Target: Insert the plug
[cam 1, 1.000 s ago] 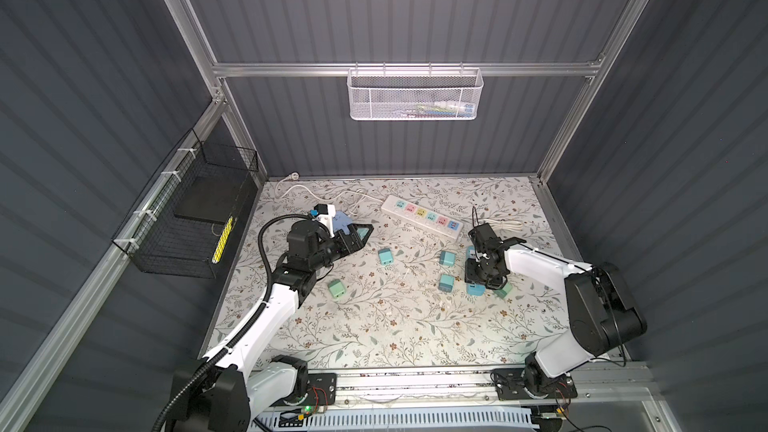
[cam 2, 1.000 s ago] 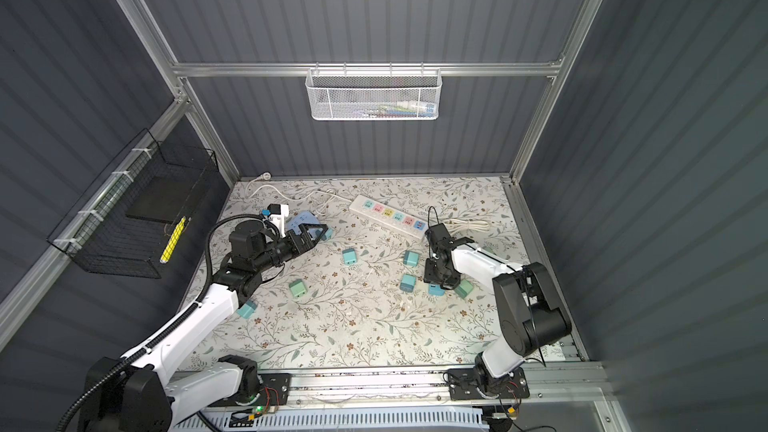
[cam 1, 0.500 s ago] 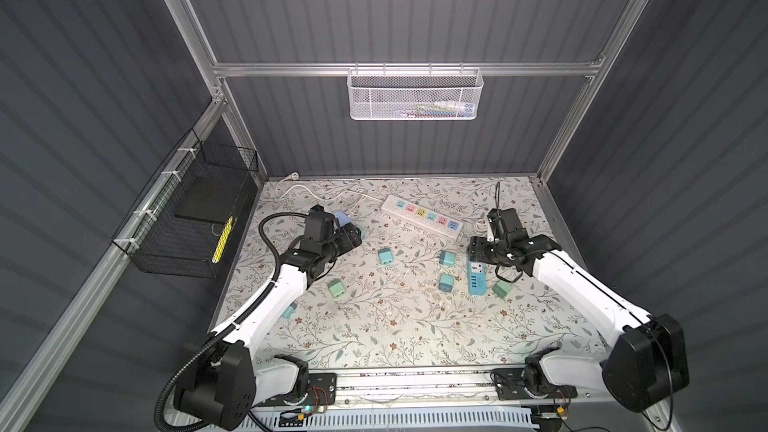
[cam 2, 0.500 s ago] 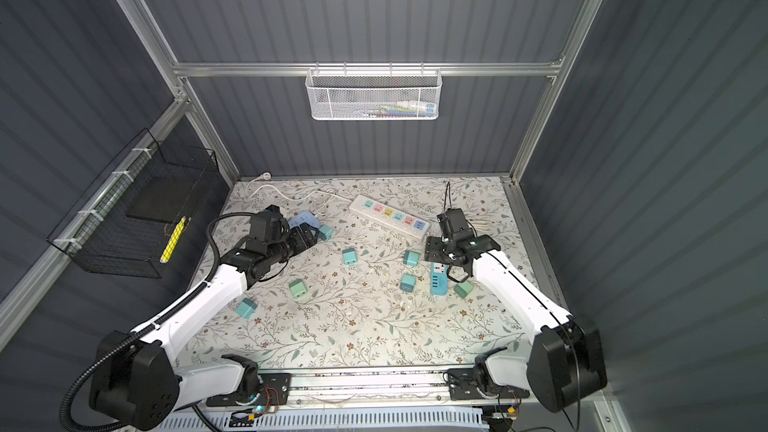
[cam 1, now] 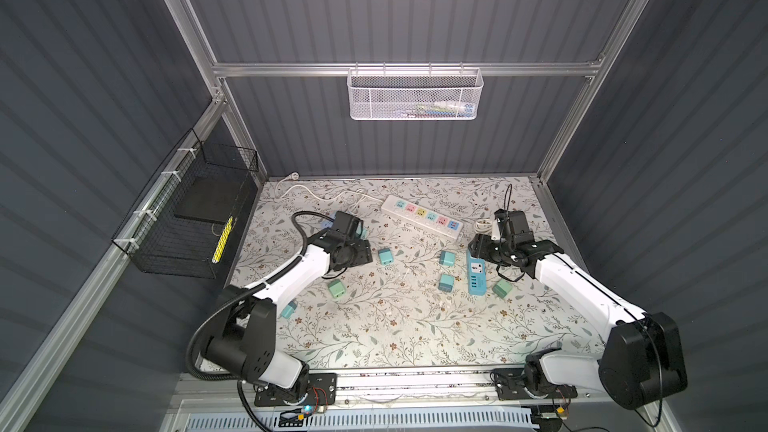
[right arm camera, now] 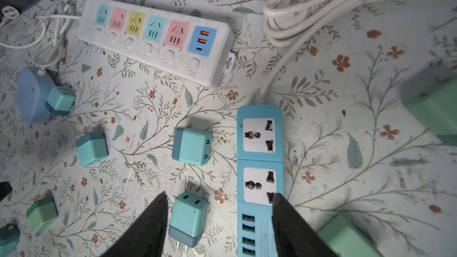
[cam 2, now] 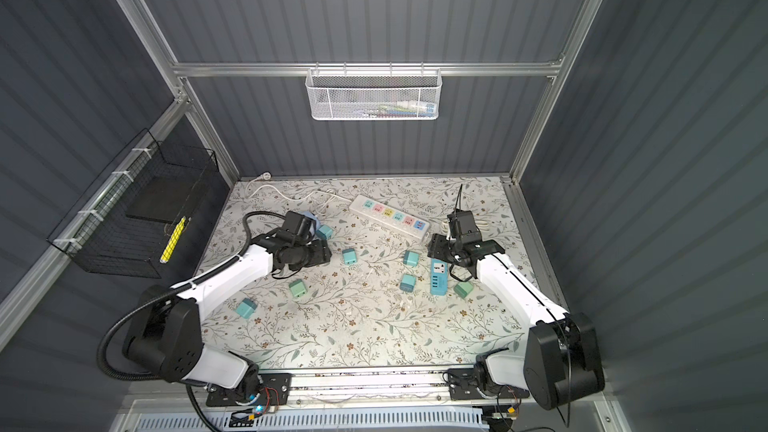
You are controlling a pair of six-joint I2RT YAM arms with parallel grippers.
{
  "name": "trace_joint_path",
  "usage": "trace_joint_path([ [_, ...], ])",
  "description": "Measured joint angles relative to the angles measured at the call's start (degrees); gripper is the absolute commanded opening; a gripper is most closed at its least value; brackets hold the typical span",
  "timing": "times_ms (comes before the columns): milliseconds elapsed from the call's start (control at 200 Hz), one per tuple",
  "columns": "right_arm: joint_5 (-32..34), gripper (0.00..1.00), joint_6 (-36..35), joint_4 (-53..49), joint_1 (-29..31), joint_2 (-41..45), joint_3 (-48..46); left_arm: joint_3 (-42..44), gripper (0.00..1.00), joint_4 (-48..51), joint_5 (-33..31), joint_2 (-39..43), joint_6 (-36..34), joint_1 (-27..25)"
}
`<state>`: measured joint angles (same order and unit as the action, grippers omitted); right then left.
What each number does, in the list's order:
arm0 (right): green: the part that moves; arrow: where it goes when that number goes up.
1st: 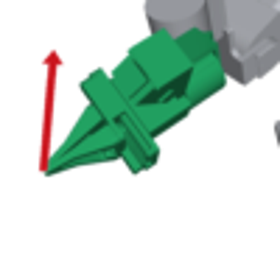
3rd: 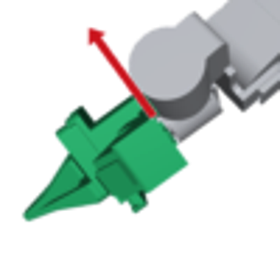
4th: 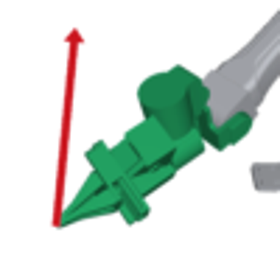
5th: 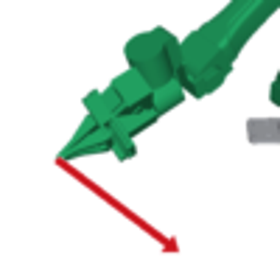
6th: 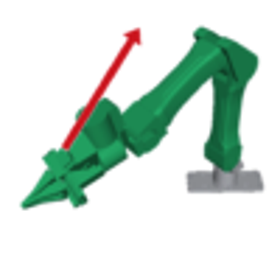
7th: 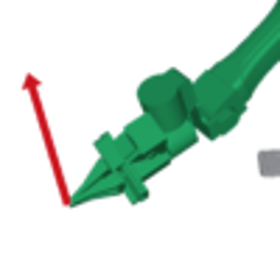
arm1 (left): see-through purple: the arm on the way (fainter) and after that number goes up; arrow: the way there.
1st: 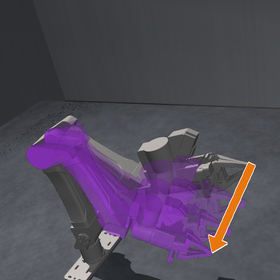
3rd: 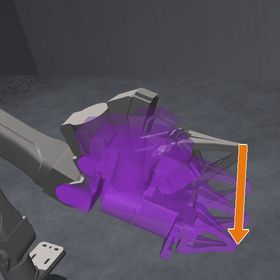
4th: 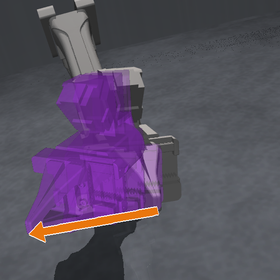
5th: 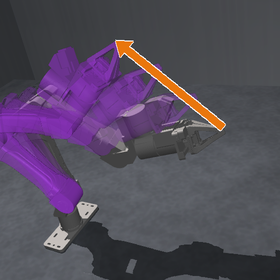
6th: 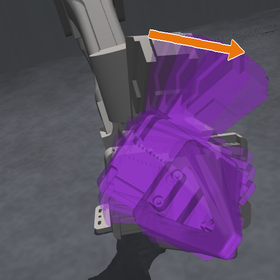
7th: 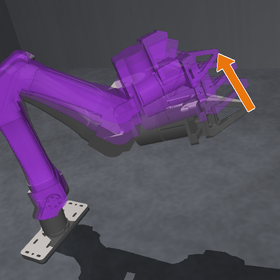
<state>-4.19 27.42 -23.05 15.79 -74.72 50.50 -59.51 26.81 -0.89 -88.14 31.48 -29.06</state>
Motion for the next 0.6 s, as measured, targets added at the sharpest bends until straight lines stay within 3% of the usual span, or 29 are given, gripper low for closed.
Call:
trace_joint_path([
  [205, -2.32, 0.65, 1.16, 1.11, 3.85, -2.95, -0.72, -6.34, 0.80, -2.05, 1.18, -5.86, -2.23, -9.20],
  [375, -6.19, 0.69, 6.62, 5.44, 9.73, -7.74, -3.30, -6.78, 0.82, -2.89, 1.44, -6.29, -2.40, -8.83],
  [600, -8.74, 0.70, 14.78, 9.94, 10.80, -8.52, -8.74, -6.78, 0.83, -2.84, 0.39, -6.10, -2.49, -8.72],
])
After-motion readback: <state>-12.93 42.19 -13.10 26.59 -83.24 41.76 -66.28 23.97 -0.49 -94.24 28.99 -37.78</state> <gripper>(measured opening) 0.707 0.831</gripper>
